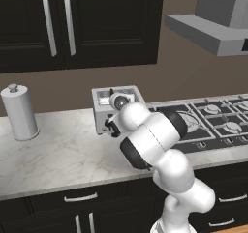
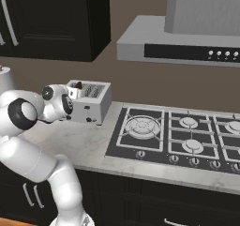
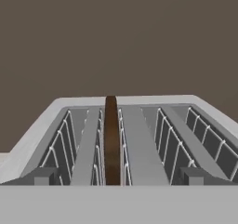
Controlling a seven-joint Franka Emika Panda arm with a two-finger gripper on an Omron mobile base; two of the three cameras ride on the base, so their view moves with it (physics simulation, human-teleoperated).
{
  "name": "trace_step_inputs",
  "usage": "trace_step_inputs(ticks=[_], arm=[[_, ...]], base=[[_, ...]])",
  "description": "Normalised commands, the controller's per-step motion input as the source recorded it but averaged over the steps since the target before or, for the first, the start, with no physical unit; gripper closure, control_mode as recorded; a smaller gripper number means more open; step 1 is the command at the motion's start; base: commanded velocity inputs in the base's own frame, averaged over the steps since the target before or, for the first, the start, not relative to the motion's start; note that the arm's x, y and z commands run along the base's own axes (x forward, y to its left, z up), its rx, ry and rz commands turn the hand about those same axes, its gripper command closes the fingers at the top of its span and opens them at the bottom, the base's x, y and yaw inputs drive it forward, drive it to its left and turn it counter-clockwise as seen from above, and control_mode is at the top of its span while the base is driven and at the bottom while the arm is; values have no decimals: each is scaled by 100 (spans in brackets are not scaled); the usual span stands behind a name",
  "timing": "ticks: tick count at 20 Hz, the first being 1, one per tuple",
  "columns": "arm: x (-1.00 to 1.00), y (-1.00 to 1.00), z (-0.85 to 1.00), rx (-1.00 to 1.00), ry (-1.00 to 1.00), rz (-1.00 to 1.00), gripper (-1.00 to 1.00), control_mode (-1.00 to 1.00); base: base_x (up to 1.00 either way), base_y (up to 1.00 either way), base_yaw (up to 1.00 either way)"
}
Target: Start the toaster. Once the lever pops up, take the bread to the plate on the dining counter.
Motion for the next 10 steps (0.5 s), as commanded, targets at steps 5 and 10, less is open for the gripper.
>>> trace_step_inputs(ticks=[5,10], arm=[[10,-1,0,0,0,0,-100,-100],[6,0,0,0,0,0,-100,-100]], base=[[0,0,0],[0,0,0]])
